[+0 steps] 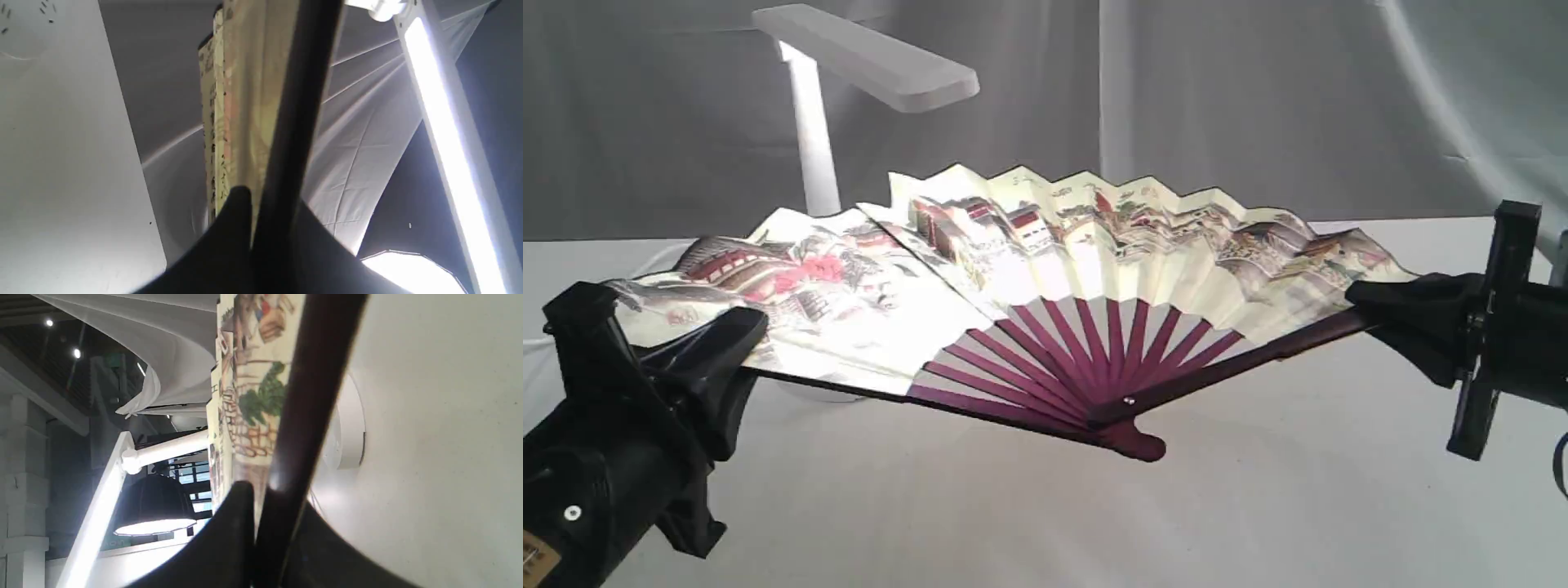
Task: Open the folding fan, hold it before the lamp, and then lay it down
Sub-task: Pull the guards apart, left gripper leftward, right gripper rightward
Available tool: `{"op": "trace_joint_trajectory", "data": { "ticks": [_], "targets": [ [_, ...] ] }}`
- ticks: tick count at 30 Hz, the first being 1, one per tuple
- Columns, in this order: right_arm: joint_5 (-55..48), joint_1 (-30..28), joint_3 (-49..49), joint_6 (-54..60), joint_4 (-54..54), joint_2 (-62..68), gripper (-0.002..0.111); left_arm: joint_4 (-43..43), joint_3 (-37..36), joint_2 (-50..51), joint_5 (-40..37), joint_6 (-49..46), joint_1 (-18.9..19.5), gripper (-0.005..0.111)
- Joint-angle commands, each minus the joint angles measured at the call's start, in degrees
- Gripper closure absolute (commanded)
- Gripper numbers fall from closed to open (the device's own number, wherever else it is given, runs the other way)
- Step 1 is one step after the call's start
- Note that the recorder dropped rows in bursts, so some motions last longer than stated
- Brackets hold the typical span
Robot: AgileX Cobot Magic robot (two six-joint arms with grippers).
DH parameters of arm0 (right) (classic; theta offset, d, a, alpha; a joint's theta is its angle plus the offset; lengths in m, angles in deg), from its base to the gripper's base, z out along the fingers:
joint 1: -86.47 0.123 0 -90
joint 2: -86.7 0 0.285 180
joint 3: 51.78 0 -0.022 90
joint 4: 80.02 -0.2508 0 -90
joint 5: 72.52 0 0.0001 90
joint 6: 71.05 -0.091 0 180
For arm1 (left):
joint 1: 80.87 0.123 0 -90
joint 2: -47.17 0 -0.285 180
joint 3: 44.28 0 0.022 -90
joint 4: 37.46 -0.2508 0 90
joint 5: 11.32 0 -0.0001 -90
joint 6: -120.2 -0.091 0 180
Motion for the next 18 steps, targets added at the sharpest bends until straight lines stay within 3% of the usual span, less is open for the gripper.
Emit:
{"op": "trace_joint_trajectory", "data": {
  "ticks": [1, 11, 18],
  "targets": [
    [2.90, -0.65, -1.68, 3.49, 1.68, -0.34, 0.108, 5.44, -0.28, -2.72, 5.38, 2.49, 0.11, 0.107],
    [2.90, -1.72, -2.12, 4.22, 1.68, -2.43, 0.108, 9.27, -6.99, -9.01, 5.38, 1.13, 0.11, 0.107],
    [2.90, -4.18, -2.25, 4.22, 1.68, -6.01, 0.108, 9.66, -7.54, -12.42, 5.38, -3.60, 0.11, 0.107]
  ]
}}
